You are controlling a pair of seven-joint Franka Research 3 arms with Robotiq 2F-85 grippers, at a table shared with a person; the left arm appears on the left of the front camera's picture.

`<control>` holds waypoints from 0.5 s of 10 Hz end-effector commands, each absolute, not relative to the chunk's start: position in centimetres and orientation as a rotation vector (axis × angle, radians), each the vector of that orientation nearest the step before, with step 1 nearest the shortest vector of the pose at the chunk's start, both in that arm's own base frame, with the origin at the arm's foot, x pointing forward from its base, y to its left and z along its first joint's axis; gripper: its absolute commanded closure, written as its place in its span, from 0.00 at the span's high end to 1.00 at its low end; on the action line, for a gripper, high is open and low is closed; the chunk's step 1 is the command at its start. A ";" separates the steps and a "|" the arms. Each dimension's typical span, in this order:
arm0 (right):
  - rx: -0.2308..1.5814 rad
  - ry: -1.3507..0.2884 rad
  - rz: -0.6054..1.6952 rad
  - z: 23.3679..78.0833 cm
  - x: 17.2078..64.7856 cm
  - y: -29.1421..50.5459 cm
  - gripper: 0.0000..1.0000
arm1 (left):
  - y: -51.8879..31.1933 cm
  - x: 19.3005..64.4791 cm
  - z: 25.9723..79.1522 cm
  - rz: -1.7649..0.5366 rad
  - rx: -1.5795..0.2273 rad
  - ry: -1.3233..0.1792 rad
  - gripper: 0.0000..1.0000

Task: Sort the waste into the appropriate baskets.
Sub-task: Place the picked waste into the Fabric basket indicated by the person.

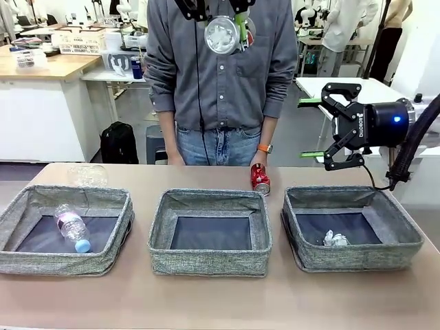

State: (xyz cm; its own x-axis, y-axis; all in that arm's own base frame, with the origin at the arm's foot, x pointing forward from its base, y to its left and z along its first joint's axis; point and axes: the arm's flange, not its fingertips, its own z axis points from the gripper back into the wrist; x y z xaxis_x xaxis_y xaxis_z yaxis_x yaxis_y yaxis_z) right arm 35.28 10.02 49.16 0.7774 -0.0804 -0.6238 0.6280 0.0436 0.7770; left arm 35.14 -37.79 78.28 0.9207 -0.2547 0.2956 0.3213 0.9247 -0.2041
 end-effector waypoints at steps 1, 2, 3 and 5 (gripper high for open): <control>1.456 0.488 -0.576 49.6 35.3 10.2 1.00 | -37.4 34.9 78.4 -0.289 -0.273 -0.273 0.44; 1.456 0.488 -0.576 49.6 35.3 10.2 1.00 | -37.4 34.9 78.4 -0.289 -0.273 -0.273 0.44; 1.456 0.488 -0.576 49.6 35.3 10.2 1.00 | -37.4 34.9 78.4 -0.289 -0.273 -0.273 0.44; 1.456 0.488 -0.576 49.6 35.3 10.2 1.00 | -37.4 34.9 78.4 -0.289 -0.273 -0.273 0.44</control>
